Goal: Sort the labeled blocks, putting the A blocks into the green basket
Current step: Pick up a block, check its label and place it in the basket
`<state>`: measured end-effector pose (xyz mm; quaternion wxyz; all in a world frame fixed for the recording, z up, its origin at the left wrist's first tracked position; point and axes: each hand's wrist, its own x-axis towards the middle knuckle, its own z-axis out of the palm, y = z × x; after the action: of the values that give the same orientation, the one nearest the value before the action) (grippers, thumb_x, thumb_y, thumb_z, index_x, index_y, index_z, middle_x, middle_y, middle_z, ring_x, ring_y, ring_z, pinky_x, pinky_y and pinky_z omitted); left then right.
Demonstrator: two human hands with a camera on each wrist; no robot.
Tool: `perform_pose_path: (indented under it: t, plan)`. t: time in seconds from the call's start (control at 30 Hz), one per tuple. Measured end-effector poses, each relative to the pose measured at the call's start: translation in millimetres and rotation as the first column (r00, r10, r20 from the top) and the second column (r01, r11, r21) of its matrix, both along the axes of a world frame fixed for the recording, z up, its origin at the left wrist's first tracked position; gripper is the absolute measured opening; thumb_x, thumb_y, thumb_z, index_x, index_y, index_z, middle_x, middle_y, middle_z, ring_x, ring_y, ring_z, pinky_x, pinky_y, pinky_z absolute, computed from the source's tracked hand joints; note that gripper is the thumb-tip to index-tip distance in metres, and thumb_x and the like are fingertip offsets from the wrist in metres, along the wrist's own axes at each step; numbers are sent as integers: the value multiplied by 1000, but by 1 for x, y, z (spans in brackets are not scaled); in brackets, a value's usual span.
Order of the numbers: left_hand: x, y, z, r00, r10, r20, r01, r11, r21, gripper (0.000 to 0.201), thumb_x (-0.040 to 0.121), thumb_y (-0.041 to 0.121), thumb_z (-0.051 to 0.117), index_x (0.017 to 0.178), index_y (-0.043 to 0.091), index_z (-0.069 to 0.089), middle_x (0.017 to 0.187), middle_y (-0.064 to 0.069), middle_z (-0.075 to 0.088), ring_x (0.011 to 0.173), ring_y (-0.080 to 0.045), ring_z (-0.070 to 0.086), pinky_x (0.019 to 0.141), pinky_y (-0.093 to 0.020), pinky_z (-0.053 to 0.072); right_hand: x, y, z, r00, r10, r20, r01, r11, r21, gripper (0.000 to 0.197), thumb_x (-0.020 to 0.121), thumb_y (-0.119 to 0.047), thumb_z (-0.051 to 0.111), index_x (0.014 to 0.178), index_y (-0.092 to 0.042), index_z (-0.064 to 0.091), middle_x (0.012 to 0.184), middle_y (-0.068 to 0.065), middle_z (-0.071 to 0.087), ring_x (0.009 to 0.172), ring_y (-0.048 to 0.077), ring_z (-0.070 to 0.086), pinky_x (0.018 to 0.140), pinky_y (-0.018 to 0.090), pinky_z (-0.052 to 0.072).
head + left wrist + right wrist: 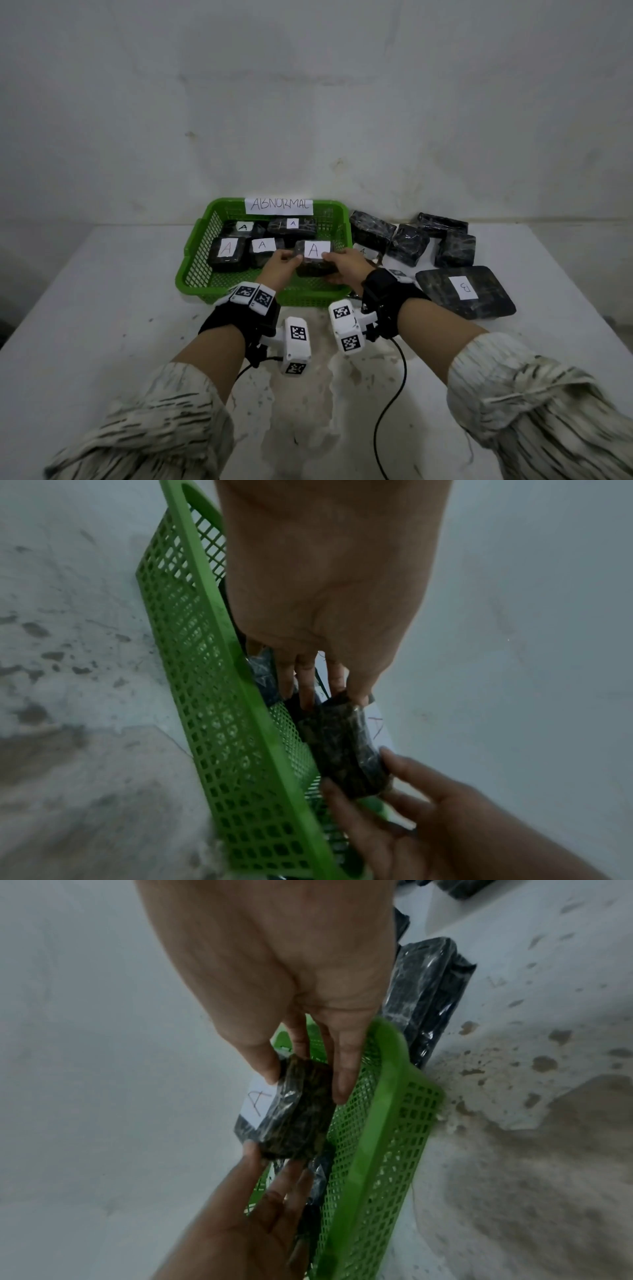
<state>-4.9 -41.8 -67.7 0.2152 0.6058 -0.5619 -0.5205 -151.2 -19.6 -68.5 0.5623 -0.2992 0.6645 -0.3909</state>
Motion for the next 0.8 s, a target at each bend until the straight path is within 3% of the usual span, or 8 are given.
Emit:
perform_pose_path:
  t: [0.07, 0.1, 0.17, 0.23, 0.4, 0.57, 0.73, 0.8]
  plan:
    - [6, -2, -9, 990, -49, 133, 53, 998, -25, 34, 97, 36, 43, 122, 13, 48, 122, -12, 55, 112, -30, 53, 97, -34, 36, 4, -10, 1, 999, -43, -7, 43, 999, 14, 15, 95, -9, 55, 83, -2, 57, 117, 26, 57, 100, 34, 59, 69, 36, 54]
    - [11, -3, -15, 959, -88, 271, 99, 995, -30, 34, 97, 43, 39, 119, 19, 50, 121, -9, 58, 116, -29, 52, 108, -44, 27, 6, -16, 0, 998, -61, -18, 61, 998, 12, 13, 94, -9, 56, 87, 1, 58, 114, 24, 58, 99, 35, 60, 70, 38, 56]
    - [20, -3, -24, 810, -162, 563, 194, 981, 3, 44, 96, 53, 30, 123, 26, 50, 130, -5, 55, 130, -29, 42, 111, -59, -1, 9, -27, -2, 994, -90, -56, 91, 996, 19, 16, 93, -9, 57, 95, 7, 61, 109, 24, 60, 100, 39, 63, 84, 46, 55]
    - [22, -2, -28, 687, -214, 695, 262, 964, 38, 50, 95, 56, 26, 132, 28, 46, 144, -7, 42, 138, -31, 28, 108, -63, -9, 13, -37, -8, 984, -96, -147, 102, 994, 31, 32, 90, -13, 58, 113, 10, 59, 115, 25, 63, 105, 40, 63, 92, 52, 52]
    - [16, 6, -31, 563, -229, 794, 384, 923, -6, 48, 98, 48, 21, 133, 28, 46, 142, -4, 44, 135, -29, 29, 109, -64, 9, 16, -61, -30, 953, -24, -301, 31, 999, 18, 43, 86, -22, 53, 123, 1, 56, 124, 20, 60, 112, 36, 60, 93, 45, 53]
    - [21, 10, -36, 538, -218, 814, 470, 879, -75, 48, 100, 44, 17, 133, 26, 47, 136, -3, 47, 130, -26, 35, 108, -58, 16, 20, -61, -21, 905, 96, -416, -71, 995, 75, 36, 98, -25, 52, 122, 2, 57, 119, 19, 62, 111, 34, 60, 91, 33, 49]
    - [25, 6, -34, 536, -289, 794, 516, 856, -37, 43, 100, 43, 21, 130, 29, 48, 134, -1, 46, 128, -24, 34, 107, -58, 17, 9, -81, -31, 883, 5, -468, 8, 1000, 25, 37, 94, -18, 49, 125, 0, 57, 125, 19, 60, 113, 32, 60, 94, 38, 52]
    - [26, 6, -32, 526, -306, 794, 532, 846, -27, 42, 99, 43, 22, 129, 29, 49, 131, -1, 46, 126, -25, 34, 106, -59, 18, 6, -84, -28, 865, 69, -497, -39, 997, 70, 36, 95, -18, 48, 126, -1, 57, 126, 18, 60, 116, 31, 58, 95, 36, 50]
